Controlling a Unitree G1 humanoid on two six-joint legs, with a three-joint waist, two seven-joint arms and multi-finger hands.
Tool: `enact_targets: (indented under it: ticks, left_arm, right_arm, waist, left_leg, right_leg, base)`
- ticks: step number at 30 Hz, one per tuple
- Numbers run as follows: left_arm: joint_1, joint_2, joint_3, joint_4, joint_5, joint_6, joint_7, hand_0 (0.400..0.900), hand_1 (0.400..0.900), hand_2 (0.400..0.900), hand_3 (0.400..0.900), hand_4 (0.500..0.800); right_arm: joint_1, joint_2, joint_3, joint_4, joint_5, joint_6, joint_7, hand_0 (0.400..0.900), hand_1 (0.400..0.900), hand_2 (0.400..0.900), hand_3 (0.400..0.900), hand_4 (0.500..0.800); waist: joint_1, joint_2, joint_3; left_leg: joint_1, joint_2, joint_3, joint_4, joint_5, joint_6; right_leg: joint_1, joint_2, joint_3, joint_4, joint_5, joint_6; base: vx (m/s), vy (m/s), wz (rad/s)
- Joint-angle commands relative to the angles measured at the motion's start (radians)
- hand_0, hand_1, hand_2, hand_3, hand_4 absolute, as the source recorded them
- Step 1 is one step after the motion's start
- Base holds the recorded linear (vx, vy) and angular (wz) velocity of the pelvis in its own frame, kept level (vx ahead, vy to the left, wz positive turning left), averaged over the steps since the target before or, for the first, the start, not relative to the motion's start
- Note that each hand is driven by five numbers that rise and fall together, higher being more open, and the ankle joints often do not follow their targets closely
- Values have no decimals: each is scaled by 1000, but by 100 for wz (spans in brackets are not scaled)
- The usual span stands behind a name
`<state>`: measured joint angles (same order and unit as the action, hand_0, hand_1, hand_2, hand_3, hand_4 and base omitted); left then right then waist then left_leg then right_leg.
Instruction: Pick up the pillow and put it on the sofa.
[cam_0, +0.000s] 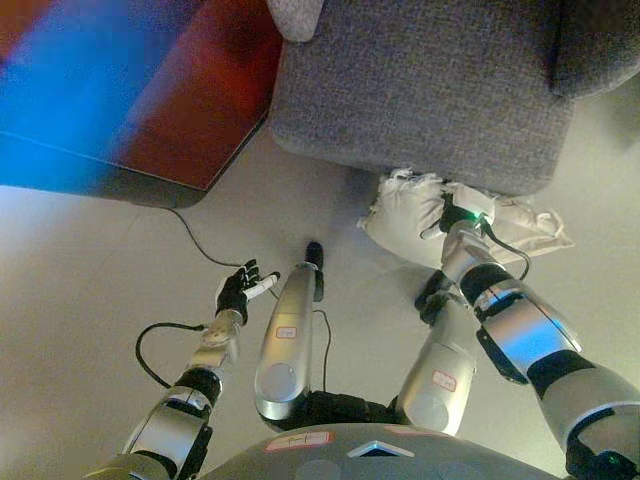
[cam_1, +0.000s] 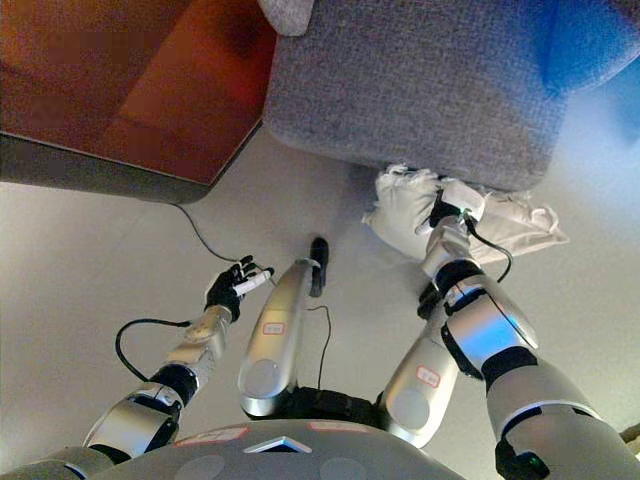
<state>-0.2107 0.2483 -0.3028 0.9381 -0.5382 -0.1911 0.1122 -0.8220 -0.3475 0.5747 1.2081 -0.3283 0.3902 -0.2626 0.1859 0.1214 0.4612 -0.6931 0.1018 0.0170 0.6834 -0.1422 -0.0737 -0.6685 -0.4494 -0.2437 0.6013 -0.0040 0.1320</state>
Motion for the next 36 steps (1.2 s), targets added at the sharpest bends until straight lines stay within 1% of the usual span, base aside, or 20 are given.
enact_targets:
  ticks: [1,3,4,5,10,13,20,23,26,28,33,34,35,36]
  left_arm:
    - [59,66,-5,-81,-105,-75,17,900,900,900,900,800]
    - [69,71,2,-102,-128,-83,10,900,900,900,900,800]
    - [85,76,5,-129,-147,-97,2,900,900,900,900,800]
    - [92,78,6,-141,-155,-100,-1,900,900,900,900,800]
    - [113,78,9,-194,-211,-132,-22,900,900,900,900,800]
    - [132,79,8,-224,-245,-153,-33,900,900,900,900,800]
    - [183,91,21,-279,-307,-198,-66,900,900,900,900,800]
    - [200,103,31,-309,-313,-221,-75,900,900,900,900,800]
    - [209,127,40,-349,-332,-219,-82,900,900,900,900,800]
    - [214,131,39,-359,-343,-224,-85,900,900,900,900,800]
    - [233,140,60,-369,-347,-235,-103,900,900,900,900,800]
    - [234,141,61,-368,-346,-238,-105,900,900,900,900,800]
    - [236,143,62,-372,-344,-237,-102,900,900,900,900,800]
    - [238,146,66,-373,-345,-234,-102,900,900,900,900,800]
  right_arm:
    - [-101,-73,4,6,25,16,-10,900,900,900,900,800]
    - [-117,-82,4,8,35,18,0,900,900,900,900,800]
    - [-133,-90,7,9,43,14,-2,900,900,900,900,800]
    - [-139,-91,9,9,45,14,-1,900,900,900,900,800]
    - [-205,-114,18,12,44,17,17,900,900,900,900,800]
    - [-251,-127,33,17,50,23,35,900,900,900,900,800]
    - [-315,-157,70,26,60,11,128,900,900,900,900,800]
    - [-329,-158,80,29,97,15,160,900,900,900,900,800]
    - [-349,-161,74,41,98,-3,172,900,900,900,900,800]
    - [-359,-166,79,51,107,-19,174,900,900,900,900,800]
    - [-368,-160,83,63,91,-52,190,900,900,900,900,800]
    - [-369,-157,84,66,89,-58,193,710,710,710,710,686]
    - [-367,-153,84,68,92,-69,198,400,400,400,400,500]
    - [-363,-149,81,71,96,-80,203,400,400,400,400,500]
  waist:
    - [31,36,25]
    - [36,43,32]
    - [41,49,39]
    - [43,53,46]
    - [48,75,58]
    - [53,90,58]
    - [63,113,59]
    - [70,116,59]
    - [78,120,59]
    - [80,123,59]
    - [92,117,59]
    - [94,116,59]
    - [96,113,59]
    - [97,111,59]
  left_leg:
    - [-8,34,-40,-43,25,-18]
    - [-30,32,-42,-21,19,-15]
    - [-54,31,-44,2,15,-13]
    - [-52,34,-45,26,-15,-16]
    - [-130,29,-39,103,-36,-3]
    - [-200,28,-47,168,-48,4]
    - [-316,36,-54,256,-51,9]
    - [-364,40,-63,297,-54,11]
    - [-419,43,-66,349,-60,9]
    - [-438,43,-67,367,-61,8]
    - [-457,41,-79,400,-66,5]
    - [-459,41,-81,406,-65,4]
    - [-456,41,-83,410,-65,4]
    - [-452,42,-84,411,-64,2]
  right_leg:
    - [-15,-45,81,113,-89,29]
    - [-41,-48,87,140,-97,25]
    - [-67,-48,93,166,-103,21]
    - [-68,-47,99,193,-131,28]
    - [-157,-37,126,285,-164,11]
    - [-229,-29,154,357,-191,0]
    - [-348,-17,191,459,-226,-23]
    - [-399,-16,199,505,-240,-29]
    - [-449,-18,202,555,-256,-30]
    - [-469,-17,207,575,-263,-32]
    - [-488,-17,203,616,-278,-29]
    - [-489,-17,201,622,-281,-29]
    - [-486,-18,197,627,-282,-28]
    - [-482,-17,194,631,-283,-27]
  base:
    - [-58,20,12]
    - [-60,15,10]
    - [3,-1,5]
    - [-20,8,5]
    - [-61,32,3]
    - [-70,24,5]
    - [-64,15,1]
    - [-66,-19,4]
    - [-63,-38,9]
    - [-54,-26,9]
    - [-21,-32,2]
    - [-2,-35,-1]
    - [3,-44,-1]
    - [6,-48,-1]
